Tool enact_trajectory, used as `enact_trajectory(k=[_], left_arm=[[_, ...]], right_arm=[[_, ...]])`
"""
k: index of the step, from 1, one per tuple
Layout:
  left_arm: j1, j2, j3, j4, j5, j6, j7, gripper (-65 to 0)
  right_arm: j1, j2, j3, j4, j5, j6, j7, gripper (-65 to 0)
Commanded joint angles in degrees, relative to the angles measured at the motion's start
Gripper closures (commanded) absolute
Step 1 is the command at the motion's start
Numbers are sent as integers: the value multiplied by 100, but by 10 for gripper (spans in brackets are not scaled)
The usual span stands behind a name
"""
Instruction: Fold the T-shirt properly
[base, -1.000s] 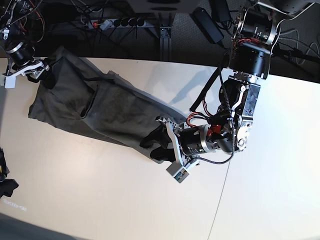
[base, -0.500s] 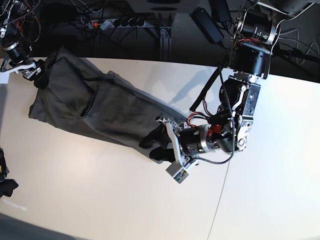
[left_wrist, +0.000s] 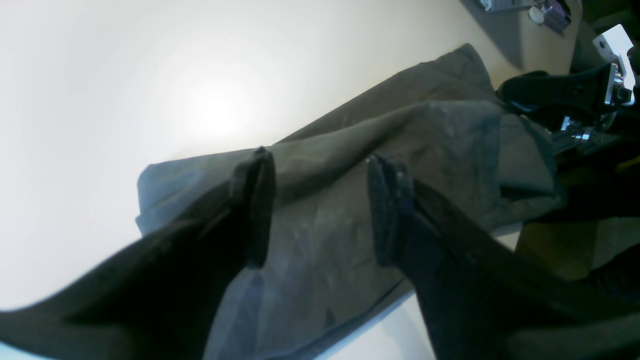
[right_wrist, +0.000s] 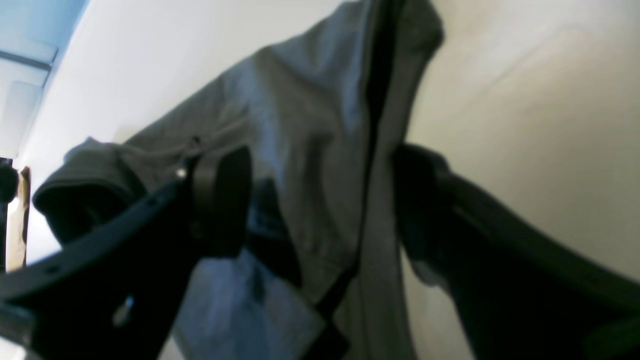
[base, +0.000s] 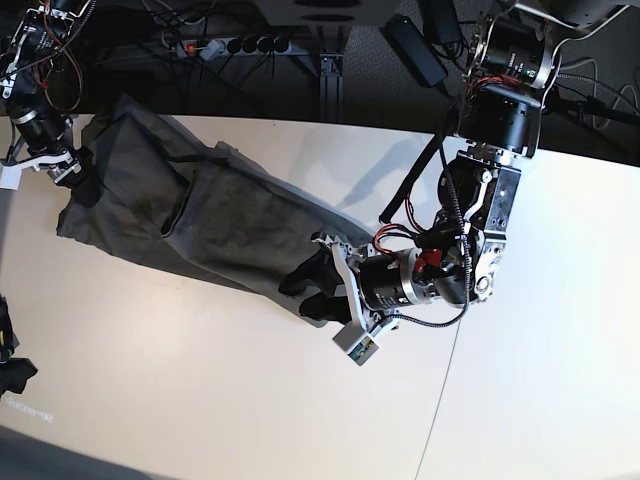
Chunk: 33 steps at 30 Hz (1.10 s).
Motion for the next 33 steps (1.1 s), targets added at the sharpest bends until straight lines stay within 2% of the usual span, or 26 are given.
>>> enact_trajectory(k=[1, 10, 11, 12, 13, 15, 16, 19, 22, 27, 30, 33], left_arm=[[-111, 13, -11, 92, -101, -58, -81, -329], [-63, 13, -11, 92, -101, -58, -81, -329], [-63, 13, -11, 92, -101, -58, -81, -328], [-63, 13, -11, 92, -101, -58, -81, -328], [-63, 13, -11, 92, -101, -58, -81, -328], [-63, 13, -11, 92, -101, -58, -81, -328], [-63, 11, -11, 92, -98, -58, -72, -328], [-63, 11, -17, 92, -98, -58, 55, -328], [-63, -103, -22, 92, -122, -58, 114, -328], [-42, -505, -22, 92, -144, -58, 131, -328], [26, -671, -22, 92, -269, -58, 142, -328], [205, -704, -22, 92, -275, -58, 175, -328]], right_arm=[[-111, -33, -87, -24, -227, 214, -409, -443], [-210, -157, -256, -24, -223, 214, -407, -438], [-210, -157, -256, -24, -223, 214, -400, -412], [-210, -157, -256, -24, -223, 214, -393, -356], [-212, -157, -256, -24, -223, 214, -396, -273], [-210, -157, -256, -24, -225, 214, -391, -68], [-210, -155, -256, -24, -225, 214, -378, 0], [-208, -59, -256, -24, -411, 212, -122, 0], [-160, 245, -256, -24, -719, 214, 192, 0], [153, 1119, -256, -26, -1091, 212, 210, 0], [455, 1692, -256, -26, -1078, 212, 129, 0], [776, 2240, -256, -22, -575, 214, -197, 0]])
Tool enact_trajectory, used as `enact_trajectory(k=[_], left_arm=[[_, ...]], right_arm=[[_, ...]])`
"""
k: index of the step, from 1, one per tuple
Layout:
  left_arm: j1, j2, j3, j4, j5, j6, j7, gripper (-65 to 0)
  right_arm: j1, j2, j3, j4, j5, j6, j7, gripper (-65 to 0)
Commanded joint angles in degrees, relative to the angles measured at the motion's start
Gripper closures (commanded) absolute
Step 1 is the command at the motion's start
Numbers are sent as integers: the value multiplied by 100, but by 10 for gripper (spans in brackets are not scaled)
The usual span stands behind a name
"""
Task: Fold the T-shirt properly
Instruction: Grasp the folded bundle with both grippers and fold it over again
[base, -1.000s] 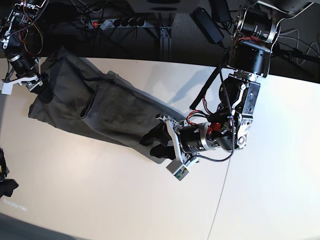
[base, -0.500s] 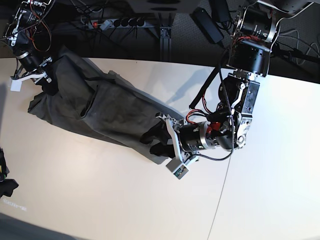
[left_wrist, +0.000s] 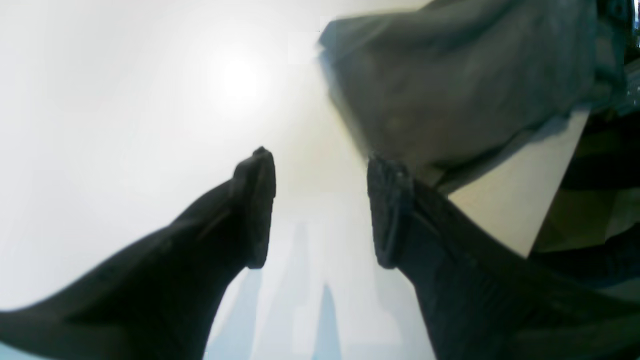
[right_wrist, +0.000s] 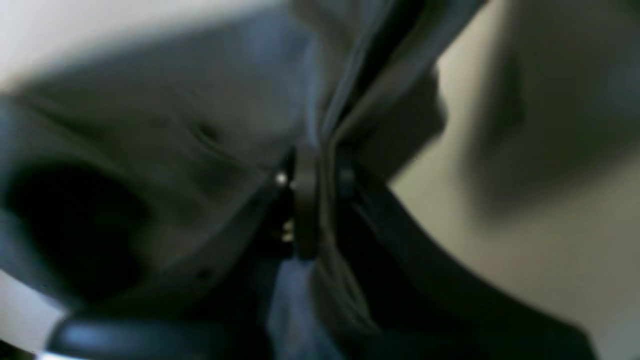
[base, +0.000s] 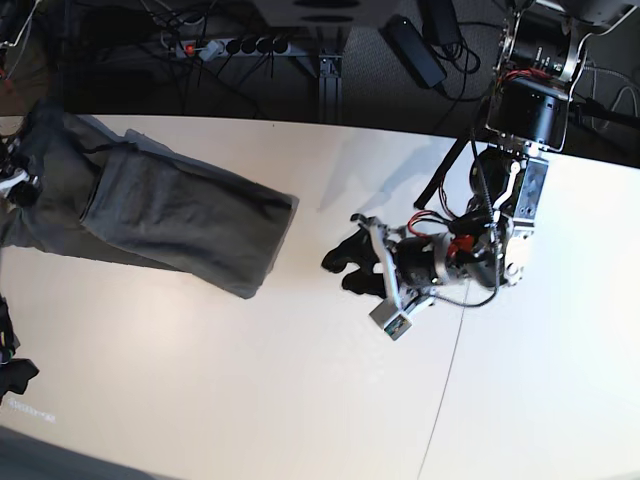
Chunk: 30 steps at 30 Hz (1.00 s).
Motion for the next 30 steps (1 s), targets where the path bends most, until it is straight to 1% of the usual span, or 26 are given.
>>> enact_trajectory(k=[1, 3, 5, 8, 10, 14, 17, 19, 21, 23, 26, 30], left_arm=[[0, -20, -17, 90, -96, -56, -98, -328], [214, -20, -17, 90, -94, -56, -127, -328], [433, -20, -17, 81, -72, -56, -267, -328], [654, 0, 33, 22, -57, -56, -566, -328], [745, 103, 90, -44, -48, -56, -586, -328], [798, 485, 361, -409, -26, -56, -570, -328], [793, 804, 577, -756, -13, -56, -595, -328], [793, 1003, 671, -962, 138, -56, -662, -328], [796, 1176, 702, -1147, 282, -56, -741, -328], [796, 1309, 702, -1285, 293, -56, -756, -328], [796, 1451, 702, -1377, 295, -56, -769, -328], [796, 1585, 702, -1386, 321, -56, -802, -328]], right_arm=[[195, 313, 50, 125, 269, 208, 90, 0], [404, 544, 48, 170, 376, 208, 57, 0], [601, 699, 37, 273, 452, 208, 11, 0], [811, 820, -133, 625, 457, 208, -39, 0], [815, 898, -422, 968, 452, 208, -55, 0], [817, 922, -1204, 1773, 332, 205, -87, 0], [815, 903, -1856, 2365, 79, 203, -85, 0], [815, 879, -2264, 2651, -85, 201, -81, 0], [815, 879, -2658, 2776, -201, 201, -63, 0], [815, 876, -3025, 2787, -249, 201, -63, 0], [815, 876, -3565, 2787, -426, 201, -63, 0], [815, 828, -4133, 2789, -481, 201, -68, 0]])
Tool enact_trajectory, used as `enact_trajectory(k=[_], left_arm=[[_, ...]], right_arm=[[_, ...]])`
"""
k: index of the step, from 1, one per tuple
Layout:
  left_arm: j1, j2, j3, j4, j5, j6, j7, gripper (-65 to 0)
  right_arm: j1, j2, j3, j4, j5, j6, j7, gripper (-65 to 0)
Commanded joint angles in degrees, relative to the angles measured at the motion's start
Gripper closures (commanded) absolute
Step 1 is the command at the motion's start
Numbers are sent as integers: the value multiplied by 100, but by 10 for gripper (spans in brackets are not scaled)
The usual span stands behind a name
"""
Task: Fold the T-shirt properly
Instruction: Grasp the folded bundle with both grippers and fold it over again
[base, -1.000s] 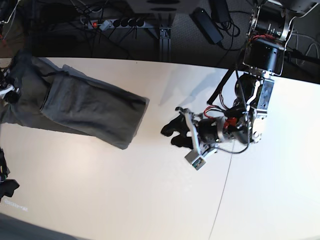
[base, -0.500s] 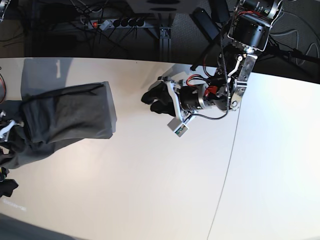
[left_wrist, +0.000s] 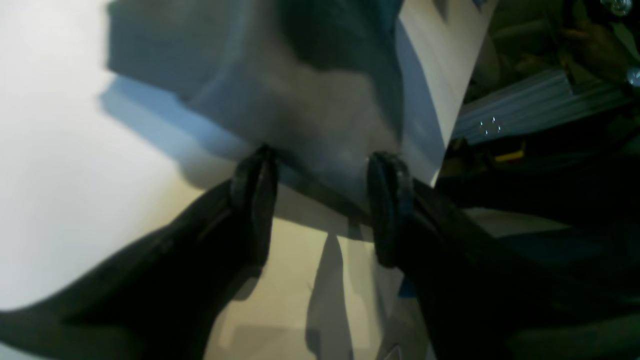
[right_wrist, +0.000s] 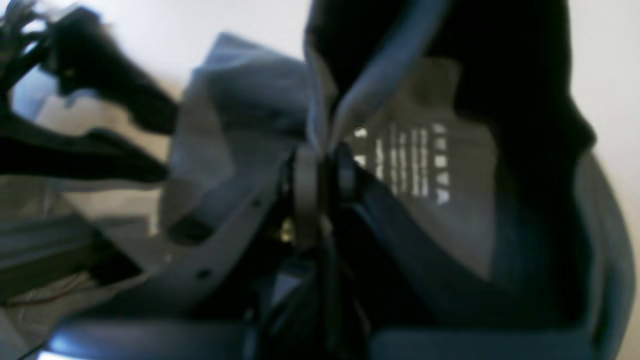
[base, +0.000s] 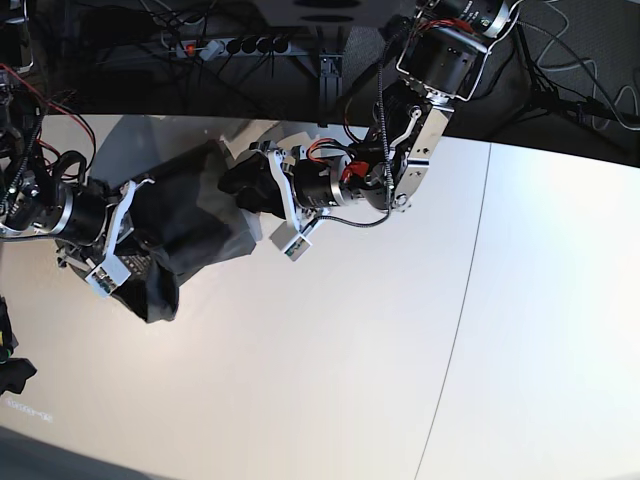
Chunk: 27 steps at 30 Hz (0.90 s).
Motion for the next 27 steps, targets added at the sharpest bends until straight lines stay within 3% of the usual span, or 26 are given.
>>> enact_trajectory(k=[1, 11, 12, 14, 16, 20, 22, 27], left_arm=[[-4, 42, 11, -9, 4, -21, 118, -328], [-20, 42, 9, -9, 170, -21, -46, -328], [-20, 42, 9, -9, 170, -21, -85, -328], [-20, 44, 9, -9, 166, -21, -105, -328], [-24, 42, 9, -7, 166, -21, -103, -328], [-66, 26, -57, 63, 166, -21, -94, -324], [-66, 26, -205, 221, 168, -21, -52, -264], [-66, 9, -861, 938, 164, -21, 203, -38]], right_arm=[[81, 74, -48, 83, 15, 201, 107, 0], [-271, -422, -387, 81, 125, 203, 166, 0], [-319, -487, -385, 81, 125, 203, 203, -52], [-363, -632, -387, 81, 129, 205, 205, -223], [-361, -758, -385, 81, 168, 205, 249, -322], [-201, -927, -361, 114, 166, 201, 330, -344], [-42, -935, -308, 205, 166, 201, 332, -344], [575, -935, 74, 310, 109, 201, 330, -343]])
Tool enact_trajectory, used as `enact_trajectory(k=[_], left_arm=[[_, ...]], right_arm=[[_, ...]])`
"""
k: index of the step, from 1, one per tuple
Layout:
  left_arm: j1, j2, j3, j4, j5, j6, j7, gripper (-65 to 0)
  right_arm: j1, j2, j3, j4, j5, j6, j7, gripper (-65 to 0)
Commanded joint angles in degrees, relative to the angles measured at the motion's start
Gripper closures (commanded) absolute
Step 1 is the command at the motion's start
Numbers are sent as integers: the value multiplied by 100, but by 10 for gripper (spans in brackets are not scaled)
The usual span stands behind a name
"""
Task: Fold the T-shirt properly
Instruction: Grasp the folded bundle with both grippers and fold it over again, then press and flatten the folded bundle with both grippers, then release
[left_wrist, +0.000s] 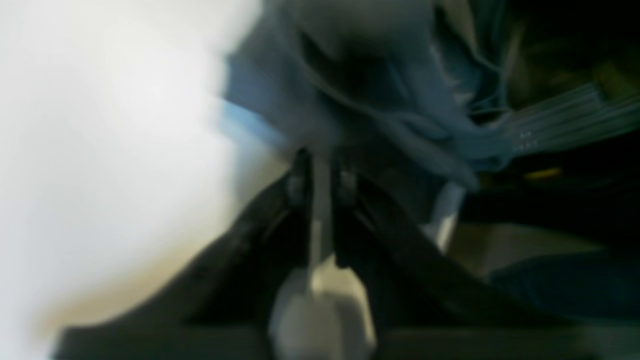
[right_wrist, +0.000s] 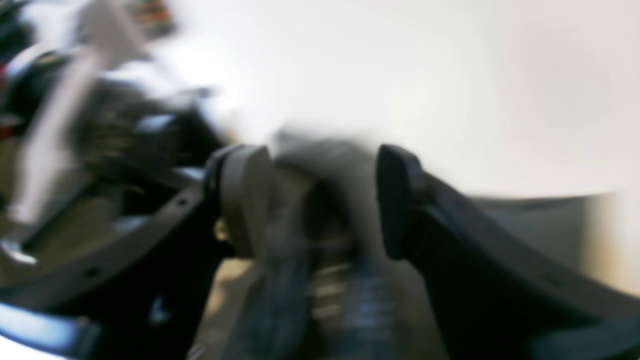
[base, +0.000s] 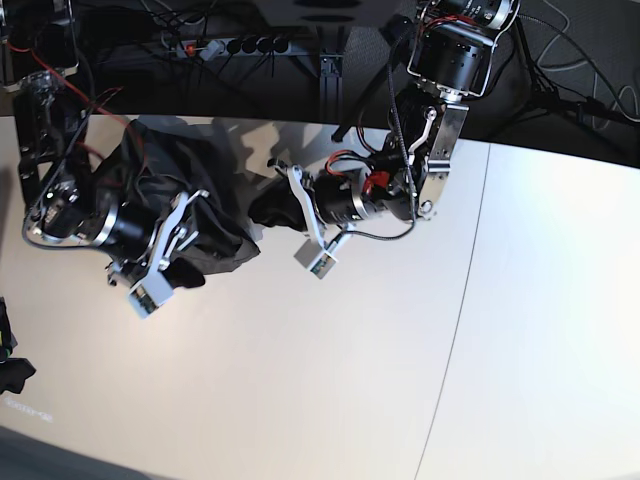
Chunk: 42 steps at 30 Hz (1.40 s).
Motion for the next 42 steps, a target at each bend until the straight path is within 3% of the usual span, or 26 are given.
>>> enact_trajectory(k=[1, 4, 5, 8, 9, 16, 21, 25, 29, 34, 42], left_arm=[[-129, 61, -74, 275, -164, -30, 24, -9], [-125, -50, -136, 529, -568, -30, 234, 0], [-125, -59, -96, 546, -710, -30, 289, 0], [-122, -4, 195, 549, -844, -30, 317, 0], [-127, 37, 361, 553, -844, -30, 315, 0], [-127, 584, 1801, 999, -304, -30, 289, 0], [-221, 591, 2623, 894, 761, -30, -470, 0], [-243, 591, 2546, 754, 1108, -30, -649, 0], [-240, 591, 2514, 461, 1281, -30, -857, 0], [-271, 591, 2524, 74, 1405, -30, -1244, 0], [-420, 591, 2411, -437, 2192, -30, -1322, 0]], right_arm=[[216, 87, 162, 70, -26, 203, 129, -343], [610, 92, 433, -31, -501, 188, 199, -335], [732, 92, 492, -125, -715, 188, 295, -293], [1043, 87, 533, -555, -979, 184, 455, -25], [1134, 85, 531, -743, -946, 186, 485, 0], [1567, 85, 531, -2170, -914, 186, 927, 0], [1725, 17, 525, -2664, -876, 192, 909, 0], [1720, -122, 291, -2680, -870, 214, 544, 0], [1727, -136, -323, -2680, -925, 221, 514, 0], [1720, -131, -1062, -2680, -1480, 216, 446, 0], [1738, 236, -1246, -2680, -1550, 210, 380, 0]])
